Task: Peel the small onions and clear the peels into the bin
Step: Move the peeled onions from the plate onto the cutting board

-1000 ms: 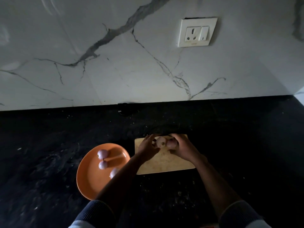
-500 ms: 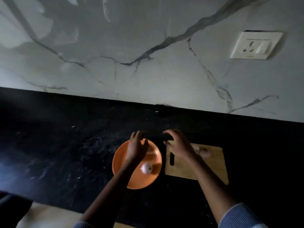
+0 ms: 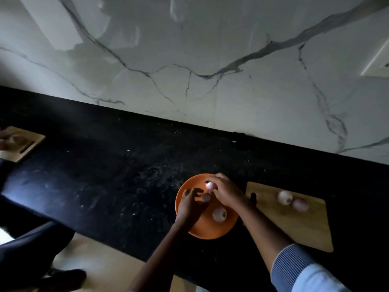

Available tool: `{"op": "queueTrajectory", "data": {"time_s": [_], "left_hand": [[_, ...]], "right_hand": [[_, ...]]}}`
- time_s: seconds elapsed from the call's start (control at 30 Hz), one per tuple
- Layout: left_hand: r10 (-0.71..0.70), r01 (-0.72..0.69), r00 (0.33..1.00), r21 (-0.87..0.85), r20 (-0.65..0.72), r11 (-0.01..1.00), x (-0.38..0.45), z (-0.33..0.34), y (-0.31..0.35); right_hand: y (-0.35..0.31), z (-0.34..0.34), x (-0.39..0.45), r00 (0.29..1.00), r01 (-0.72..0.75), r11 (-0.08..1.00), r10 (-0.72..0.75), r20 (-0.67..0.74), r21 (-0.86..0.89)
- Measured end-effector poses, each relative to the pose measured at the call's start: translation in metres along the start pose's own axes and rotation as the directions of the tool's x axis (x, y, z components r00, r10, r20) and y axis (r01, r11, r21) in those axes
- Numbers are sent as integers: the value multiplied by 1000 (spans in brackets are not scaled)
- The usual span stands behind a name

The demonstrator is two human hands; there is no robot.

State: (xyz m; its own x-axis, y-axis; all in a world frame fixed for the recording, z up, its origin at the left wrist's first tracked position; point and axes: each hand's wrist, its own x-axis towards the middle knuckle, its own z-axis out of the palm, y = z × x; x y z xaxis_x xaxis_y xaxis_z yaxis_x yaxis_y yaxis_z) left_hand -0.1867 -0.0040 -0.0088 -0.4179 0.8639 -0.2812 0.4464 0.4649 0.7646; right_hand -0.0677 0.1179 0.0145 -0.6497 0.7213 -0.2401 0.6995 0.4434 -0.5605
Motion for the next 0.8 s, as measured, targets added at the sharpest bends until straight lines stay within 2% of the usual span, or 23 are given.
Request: {"op": "queueTrajectory", "data": {"time_s": [0.13, 0.23, 0.27, 0.33, 0.43, 0.5, 0.57, 0.63, 0.73, 0.8], "left_hand": [[18, -19, 998, -11, -62, 1000, 5, 6, 14], [41, -50, 986, -54, -160, 997, 8, 14, 43], [81, -92, 985, -63, -151, 994, 9, 20, 57], [186, -190, 981, -91, -46, 978, 9, 45, 83], [249, -245, 951, -48, 184, 968, 2, 93, 112], [287, -306, 918, 26, 273, 952, -7, 125, 124], [299, -337, 906, 83, 299, 938, -14, 148, 134], [252, -305, 926, 164, 281, 938, -18, 162, 141], [181, -229, 947, 166, 264, 959, -18, 171, 146], [155, -205, 948, 162, 277, 965, -17, 172, 148]], "right_hand": [[24, -21, -25, 974, -25, 986, 60, -218, 162], [55, -39, -57, 915, -42, 960, 148, -376, 278], [68, -44, -68, 884, -61, 950, 193, -425, 306], [93, -55, -94, 817, -148, 934, 300, -493, 325], [119, -69, -131, 723, -263, 891, 436, -536, 371], [132, -73, -156, 679, -330, 869, 491, -547, 369], [144, -70, -175, 635, -393, 836, 548, -545, 382], [155, -63, -186, 600, -457, 782, 623, -502, 424], [167, -50, -187, 623, -493, 753, 655, -428, 435], [171, -45, -182, 628, -483, 759, 648, -432, 437]]}}
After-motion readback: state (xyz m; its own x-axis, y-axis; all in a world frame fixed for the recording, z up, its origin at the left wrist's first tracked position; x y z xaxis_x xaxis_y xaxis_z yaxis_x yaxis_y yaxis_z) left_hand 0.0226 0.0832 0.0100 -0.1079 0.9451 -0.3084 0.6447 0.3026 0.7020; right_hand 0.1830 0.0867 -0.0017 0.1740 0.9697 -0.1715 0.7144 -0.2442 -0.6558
